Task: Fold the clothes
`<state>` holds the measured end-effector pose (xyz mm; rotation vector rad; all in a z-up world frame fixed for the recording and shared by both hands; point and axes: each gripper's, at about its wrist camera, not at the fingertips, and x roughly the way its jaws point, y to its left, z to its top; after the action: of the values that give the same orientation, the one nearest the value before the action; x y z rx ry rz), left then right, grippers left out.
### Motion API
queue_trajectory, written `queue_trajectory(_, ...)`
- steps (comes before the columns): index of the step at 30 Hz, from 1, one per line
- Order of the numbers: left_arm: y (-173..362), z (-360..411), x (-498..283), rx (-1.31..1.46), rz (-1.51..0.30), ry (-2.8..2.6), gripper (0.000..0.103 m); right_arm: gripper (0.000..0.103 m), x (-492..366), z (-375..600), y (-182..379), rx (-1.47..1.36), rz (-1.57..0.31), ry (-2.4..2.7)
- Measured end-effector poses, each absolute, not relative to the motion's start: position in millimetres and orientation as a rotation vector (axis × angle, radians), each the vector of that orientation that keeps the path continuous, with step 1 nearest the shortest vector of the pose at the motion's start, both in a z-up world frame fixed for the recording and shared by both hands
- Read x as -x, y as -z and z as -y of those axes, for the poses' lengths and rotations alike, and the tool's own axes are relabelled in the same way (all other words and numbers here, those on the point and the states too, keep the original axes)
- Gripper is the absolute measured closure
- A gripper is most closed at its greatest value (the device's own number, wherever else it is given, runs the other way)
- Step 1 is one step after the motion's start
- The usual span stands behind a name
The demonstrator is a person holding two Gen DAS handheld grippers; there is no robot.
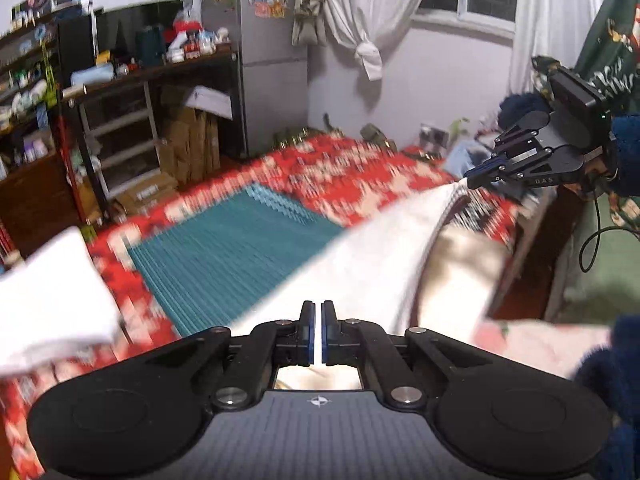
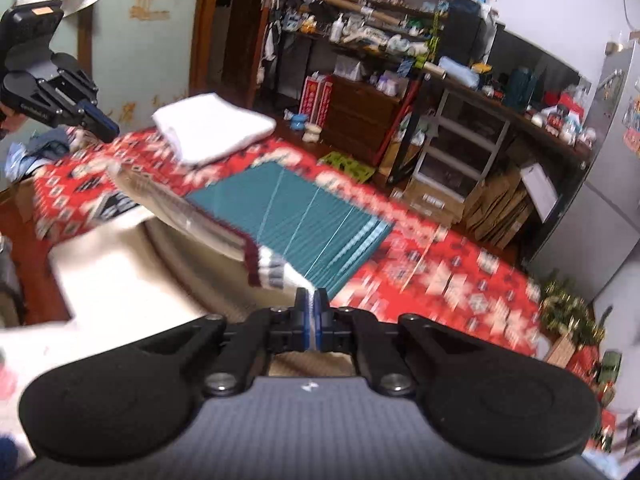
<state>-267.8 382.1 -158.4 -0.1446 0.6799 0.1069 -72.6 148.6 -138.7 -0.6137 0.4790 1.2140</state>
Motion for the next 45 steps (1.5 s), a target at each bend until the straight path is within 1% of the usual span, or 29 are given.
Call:
queue_trajectory(3,179.3,-368.5,282.4,0.207,-0.699,-0.128,0.100,0.103,101.8,-125.9,167.3,0.644,-0.516,-1.220)
queue_trajectory(8,214.1,-345.9,306.8,0.311,-0.729,-0.162,0.100,0.103,128.0,-104.3,222.8,0.658,-0.621,-1.201)
queue_trajectory(9,221.0,-341.3,311.7,0.331,-0.734,-0.169,0.095,0.103,127.3,-100.4,228.8,0.633,-0.645,-1.189)
queue_trajectory(10,226.9,-339.1,315.1,0.367,-0.736,-0.180,0.092,0.102,123.1,-96.8,230.5,0.580,-0.675,-1.173)
queue_trajectory(11,230.7,-341.2,315.3,0.432,-0.729,-0.198,0.092,0.102,118.9,-93.2,232.2,0.527,-0.704,-1.157)
queue_trajectory(12,234.7,-343.1,315.5,0.495,-0.718,-0.214,0.088,0.102,114.7,-89.5,233.9,0.474,-0.732,-1.139)
queue_trajectory(13,238.6,-343.7,315.4,0.555,-0.707,-0.231,0.079,0.101,110.4,-85.9,235.7,0.420,-0.760,-1.122)
queue_trajectory(15,245.4,-343.5,313.6,0.660,-0.697,-0.277,0.067,0.094,102.0,-78.7,239.1,0.313,-0.814,-1.084)
queue_trajectory(16,248.2,-343.9,313.1,0.709,-0.688,-0.292,0.066,0.091,97.8,-75.0,240.8,0.260,-0.840,-1.065)
queue_trajectory(18,253.1,-344.0,311.1,0.788,-0.677,-0.329,0.064,0.090,87.2,-71.1,242.5,0.154,-0.900,-1.044)
queue_trajectory(19,255.4,-344.0,310.0,0.821,-0.674,-0.347,0.062,0.087,82.0,-69.3,243.7,0.098,-0.932,-1.031)
queue_trajectory(20,257.9,-344.5,309.1,0.852,-0.668,-0.362,0.061,0.082,75.0,-68.3,246.5,0.035,-0.967,-1.017)
queue_trajectory(21,260.6,-345.7,308.5,0.883,-0.662,-0.381,0.059,0.081,65.7,-68.6,250.4,-0.032,-1.003,-1.007)
queue_trajectory(24,268.5,-349.8,307.6,0.991,-0.632,-0.425,0.059,0.080,48.5,-69.4,261.6,-0.197,-1.090,-0.969)
queue_trajectory(26,272.8,-352.6,307.2,1.061,-0.598,-0.429,0.059,0.077,41.3,-68.7,268.2,-0.285,-1.140,-0.934)
queue_trajectory(29,276.2,-355.2,306.0,1.119,-0.566,-0.458,0.059,0.076,32.5,-67.0,280.4,-0.416,-1.207,-0.889)
queue_trajectory(35,284.3,-359.7,306.9,1.225,-0.517,-0.503,0.060,0.074,24.1,-71.7,306.5,-0.566,-1.323,-0.797)
queue_trajectory(36,284.6,-360.3,307.2,1.231,-0.512,-0.508,0.062,0.073,23.3,-73.4,309.9,-0.586,-1.327,-0.790)
queue_trajectory(38,284.7,-360.3,306.8,1.224,-0.514,-0.526,0.072,0.072,21.8,-76.7,316.5,-0.626,-1.334,-0.775)
queue_trajectory(39,284.6,-359.9,305.7,1.208,-0.527,-0.541,0.086,0.072,21.1,-78.8,319.8,-0.645,-1.335,-0.767)
queue_trajectory(40,285.1,-359.3,305.1,1.195,-0.537,-0.553,0.094,0.074,20.4,-81.2,323.2,-0.664,-1.334,-0.760)
queue_trajectory(41,285.5,-359.0,306.2,1.194,-0.534,-0.556,0.097,0.084,20.2,-84.1,325.3,-0.665,-1.330,-0.752)
queue_trajectory(42,286.0,-358.7,307.2,1.193,-0.531,-0.560,0.097,0.092,20.4,-87.6,326.2,-0.647,-1.323,-0.743)
queue_trajectory(43,286.5,-358.4,308.2,1.192,-0.529,-0.564,0.097,0.097,20.9,-90.3,326.5,-0.633,-1.317,-0.736)
queue_trajectory(45,283.6,-357.9,311.3,1.192,-0.516,-0.564,0.098,0.098,22.6,-93.7,324.8,-0.619,-1.304,-0.729)
